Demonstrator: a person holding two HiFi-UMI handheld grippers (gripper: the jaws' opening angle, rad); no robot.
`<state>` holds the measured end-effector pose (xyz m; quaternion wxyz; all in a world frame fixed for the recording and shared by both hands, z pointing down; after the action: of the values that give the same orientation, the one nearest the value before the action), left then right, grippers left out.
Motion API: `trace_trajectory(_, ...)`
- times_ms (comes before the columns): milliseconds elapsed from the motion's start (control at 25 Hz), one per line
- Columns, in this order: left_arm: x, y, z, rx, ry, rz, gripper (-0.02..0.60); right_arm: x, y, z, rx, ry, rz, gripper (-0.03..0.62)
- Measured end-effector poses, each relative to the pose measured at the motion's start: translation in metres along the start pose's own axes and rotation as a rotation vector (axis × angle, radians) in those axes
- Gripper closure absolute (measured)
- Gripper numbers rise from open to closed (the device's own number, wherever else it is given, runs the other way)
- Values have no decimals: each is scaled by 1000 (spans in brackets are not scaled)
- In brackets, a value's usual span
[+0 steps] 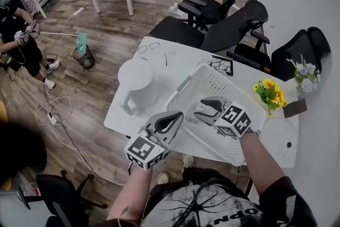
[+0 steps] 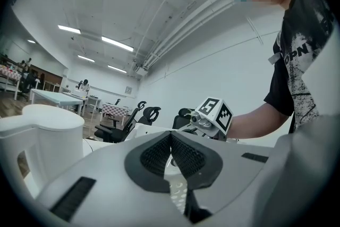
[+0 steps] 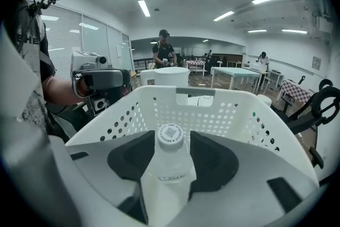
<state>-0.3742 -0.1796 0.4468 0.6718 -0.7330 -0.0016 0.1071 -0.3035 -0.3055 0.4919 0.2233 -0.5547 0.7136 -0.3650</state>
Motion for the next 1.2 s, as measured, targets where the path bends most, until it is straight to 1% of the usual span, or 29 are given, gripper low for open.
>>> trace_trajectory(200,-2,-1,-2,0,6,5,571,0,1,-4,17,34,7,392)
trace_trajectory(280,-2,-1,-1,1,8,9,571,-1,2,-4,29,39,17,404)
trace_trajectory(400,-3,-3,-2,-1,10,10,571,0,3,-3,52,42,5,428)
trace_trajectory(480,-3,-4,-4,-1,9,10,571,0,3,-2,64,43,-2,433)
trace_trajectory(680,-3,-5,-6,-1,8,16,571,1,2,-1,68,37,-1,437)
trace_trajectory(800,0,-4,-7,-8,3,7,571,0,2,0,68,34,-2,437)
trace_trajectory(1200,4,1,0,-3,-4,-2,571,-5,5,3,81,-3,2,441)
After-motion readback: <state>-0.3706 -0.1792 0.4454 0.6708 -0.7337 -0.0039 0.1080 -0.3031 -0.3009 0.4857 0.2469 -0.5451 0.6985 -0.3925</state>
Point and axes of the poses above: the fingertips, and each gripper's own axes: z backward along the fingers, x to its right, y out of its top, the point moved 5 cm from there along z, backward along the fingers, and after that the axes turned 6 degrees about y, right-handed, at the moved point
